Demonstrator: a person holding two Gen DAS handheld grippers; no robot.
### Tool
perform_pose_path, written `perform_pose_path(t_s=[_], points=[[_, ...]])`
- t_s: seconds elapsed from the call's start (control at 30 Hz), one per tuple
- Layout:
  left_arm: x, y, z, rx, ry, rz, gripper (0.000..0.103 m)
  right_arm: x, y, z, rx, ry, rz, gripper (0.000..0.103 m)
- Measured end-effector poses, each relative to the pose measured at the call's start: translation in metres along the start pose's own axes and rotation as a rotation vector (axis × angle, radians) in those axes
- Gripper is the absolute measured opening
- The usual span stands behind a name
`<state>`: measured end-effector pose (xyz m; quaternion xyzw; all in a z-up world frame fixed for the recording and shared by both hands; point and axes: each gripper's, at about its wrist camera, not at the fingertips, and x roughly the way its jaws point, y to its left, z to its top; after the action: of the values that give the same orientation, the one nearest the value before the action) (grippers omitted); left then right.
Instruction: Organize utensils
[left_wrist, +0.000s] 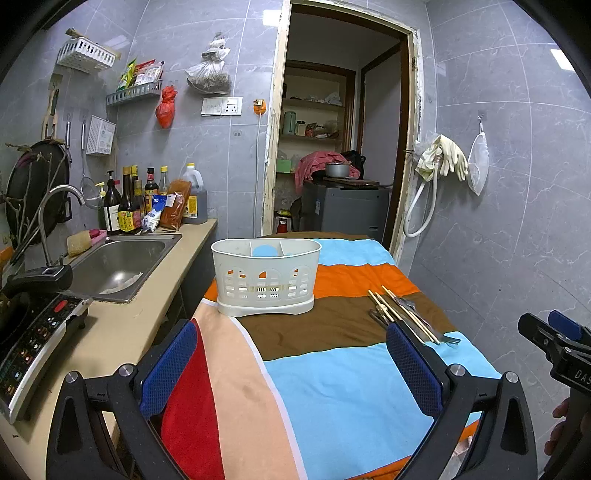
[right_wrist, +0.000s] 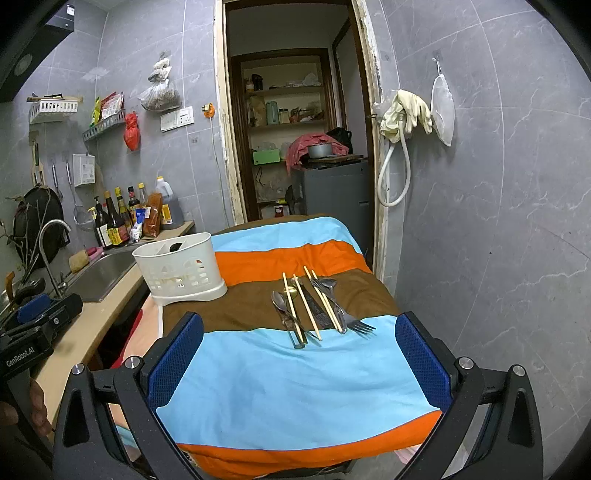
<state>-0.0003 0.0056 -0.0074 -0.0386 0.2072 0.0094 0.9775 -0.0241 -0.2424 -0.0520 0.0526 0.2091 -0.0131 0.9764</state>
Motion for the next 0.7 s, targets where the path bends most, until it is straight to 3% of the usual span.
perform_pose_path(t_s=[0.7], points=[[0.0002,-0.0004,0.0004,-0.003,0.001,0.000,0.103,0.0053,0.0000,-0.0031,0.004,0.010,-0.004,0.102]])
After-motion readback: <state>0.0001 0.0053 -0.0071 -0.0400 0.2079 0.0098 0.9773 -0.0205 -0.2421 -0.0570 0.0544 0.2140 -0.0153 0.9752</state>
